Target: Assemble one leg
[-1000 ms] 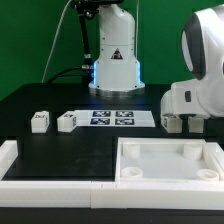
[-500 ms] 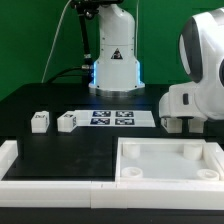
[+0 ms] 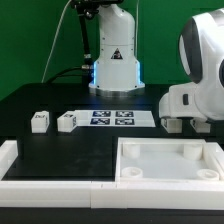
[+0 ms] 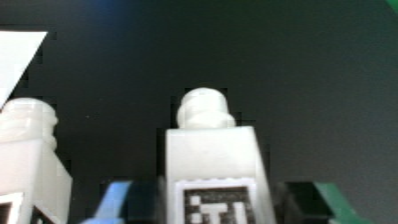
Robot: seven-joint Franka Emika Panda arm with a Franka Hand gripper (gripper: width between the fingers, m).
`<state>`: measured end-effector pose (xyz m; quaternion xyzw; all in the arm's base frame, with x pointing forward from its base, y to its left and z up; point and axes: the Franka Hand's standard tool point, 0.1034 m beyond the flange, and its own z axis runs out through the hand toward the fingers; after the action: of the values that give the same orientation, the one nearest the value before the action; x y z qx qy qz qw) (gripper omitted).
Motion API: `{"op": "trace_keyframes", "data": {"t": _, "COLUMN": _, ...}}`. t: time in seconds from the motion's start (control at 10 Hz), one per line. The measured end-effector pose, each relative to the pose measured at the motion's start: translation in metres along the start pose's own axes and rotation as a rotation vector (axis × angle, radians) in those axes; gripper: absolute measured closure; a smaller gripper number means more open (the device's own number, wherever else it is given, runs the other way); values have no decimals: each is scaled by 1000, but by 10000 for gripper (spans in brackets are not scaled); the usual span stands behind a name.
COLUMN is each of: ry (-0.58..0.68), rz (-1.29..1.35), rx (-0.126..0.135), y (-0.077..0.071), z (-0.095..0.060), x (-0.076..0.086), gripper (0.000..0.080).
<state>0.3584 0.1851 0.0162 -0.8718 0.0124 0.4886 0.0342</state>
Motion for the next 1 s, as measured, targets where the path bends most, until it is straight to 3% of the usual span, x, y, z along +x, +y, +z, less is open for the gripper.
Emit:
{"op": "trace_keyframes", "data": {"t": 0.5, "ry": 0, "rz": -1, "rx": -1, "y": 0, "z": -1, "x": -1, "gripper": 511}}
{"op": "trace_keyframes", "data": {"t": 0.8, "ry": 6, "rz": -17, "rx": -12, "y": -5, "z": -25, "x": -26, "gripper": 511}}
{"op": "trace_keyframes", "data": {"t": 1.0, "ry": 38, "rz": -29, "rx": -14, "y": -3, "z": -54, "x": -51, "gripper": 511}}
